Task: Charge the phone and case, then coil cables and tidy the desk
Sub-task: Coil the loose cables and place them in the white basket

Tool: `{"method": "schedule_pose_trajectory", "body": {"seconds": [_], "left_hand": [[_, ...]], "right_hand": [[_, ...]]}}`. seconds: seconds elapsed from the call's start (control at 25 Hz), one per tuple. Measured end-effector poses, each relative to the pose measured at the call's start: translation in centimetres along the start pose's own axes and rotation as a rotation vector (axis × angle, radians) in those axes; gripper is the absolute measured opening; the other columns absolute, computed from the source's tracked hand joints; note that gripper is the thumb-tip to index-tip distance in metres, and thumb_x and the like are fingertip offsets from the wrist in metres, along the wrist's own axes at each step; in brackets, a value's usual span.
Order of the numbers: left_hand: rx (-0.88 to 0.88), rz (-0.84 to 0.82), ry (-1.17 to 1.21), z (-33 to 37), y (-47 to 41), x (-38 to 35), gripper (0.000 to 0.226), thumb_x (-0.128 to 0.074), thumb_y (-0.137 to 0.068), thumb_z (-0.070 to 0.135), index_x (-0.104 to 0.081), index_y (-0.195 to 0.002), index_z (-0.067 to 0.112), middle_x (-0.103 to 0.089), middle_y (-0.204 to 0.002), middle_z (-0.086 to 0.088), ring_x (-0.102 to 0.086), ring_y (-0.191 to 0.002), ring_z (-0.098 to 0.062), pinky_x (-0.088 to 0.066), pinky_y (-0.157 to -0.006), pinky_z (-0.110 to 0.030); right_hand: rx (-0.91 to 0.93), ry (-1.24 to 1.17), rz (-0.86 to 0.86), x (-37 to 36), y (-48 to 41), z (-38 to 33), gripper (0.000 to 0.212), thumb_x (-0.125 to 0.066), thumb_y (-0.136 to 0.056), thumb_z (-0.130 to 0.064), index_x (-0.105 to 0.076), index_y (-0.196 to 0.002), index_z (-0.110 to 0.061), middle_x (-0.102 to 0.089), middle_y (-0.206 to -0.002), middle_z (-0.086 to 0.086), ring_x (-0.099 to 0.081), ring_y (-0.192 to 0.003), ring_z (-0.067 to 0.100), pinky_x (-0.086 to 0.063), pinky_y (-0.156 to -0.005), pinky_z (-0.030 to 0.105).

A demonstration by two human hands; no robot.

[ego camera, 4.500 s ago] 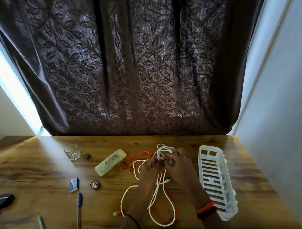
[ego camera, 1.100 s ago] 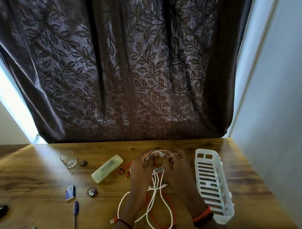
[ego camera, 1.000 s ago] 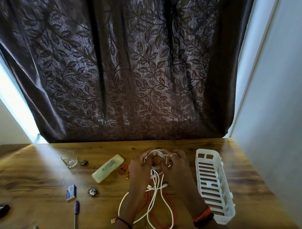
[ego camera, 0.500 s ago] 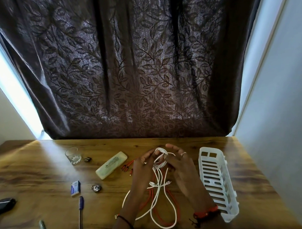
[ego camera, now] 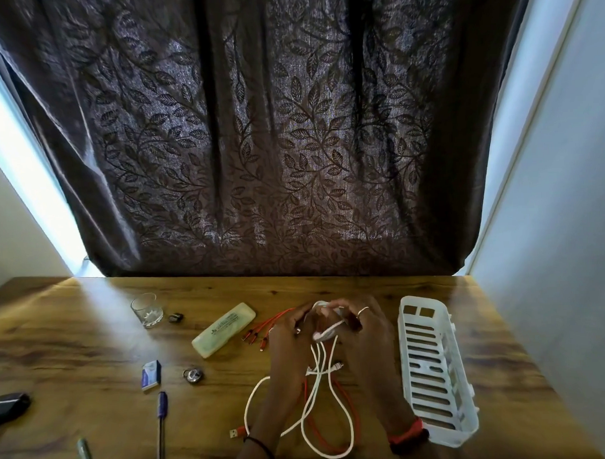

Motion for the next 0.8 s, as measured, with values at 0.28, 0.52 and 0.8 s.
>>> {"method": "schedule_pose_trajectory", "body": {"seconds": [0.28,0.52,0.8], "left_hand": [[0.214,-0.342,0.162,-1.6,-1.0,1.9,0.018,-0.063,-0.086,0.016,-0.069,-0.104,0.018,-0.075,-0.095,-0.001,-0.069,-0.096,-0.02,-0.051,-0.085,-0.032],[0.257,-0.557,0.121,-1.9,0.0,0.7,0.034,-0.062,-0.087,0.008,-0.061,-0.12,0.018,-0.07,-0.112,-0.002,-0.065,-0.105,-0.016,-0.05,-0.091,-0.027],[0.113,-0.332,-0.056,-2.0,-0.8,0.1,0.024,-0.065,-0.086,0.016,-0.071,-0.104,0.032,-0.074,-0.09,-0.008,-0.064,-0.079,-0.02,-0.05,-0.071,-0.035]], "right_hand": [[-0.268,-0.472,-0.414,1.6,-0.5,1.1,0.015,-0.069,-0.079,-0.011,-0.075,-0.089,-0.021,-0.075,-0.085,-0.01,-0.068,-0.083,-0.001,-0.049,-0.067,0.008],[-0.432,-0.624,-0.576,1.4,0.4,2.3,0.033,-0.043,-0.093,0.005,-0.071,-0.098,-0.01,-0.072,-0.099,0.013,-0.07,-0.092,0.021,-0.057,-0.075,0.027],[-0.185,-0.185,-0.505,1.5,-0.5,2.9,0.033,-0.054,-0.092,-0.009,-0.06,-0.12,-0.025,-0.071,-0.097,-0.005,-0.069,-0.08,0.005,-0.052,-0.071,0.011]]}}
Point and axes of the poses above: each hand's wrist, its own y-axis away from the middle knuckle, its own x-axis out of the back of the hand, z = x × y, the point moved 5 cm from there along -y, towards the middle knuckle
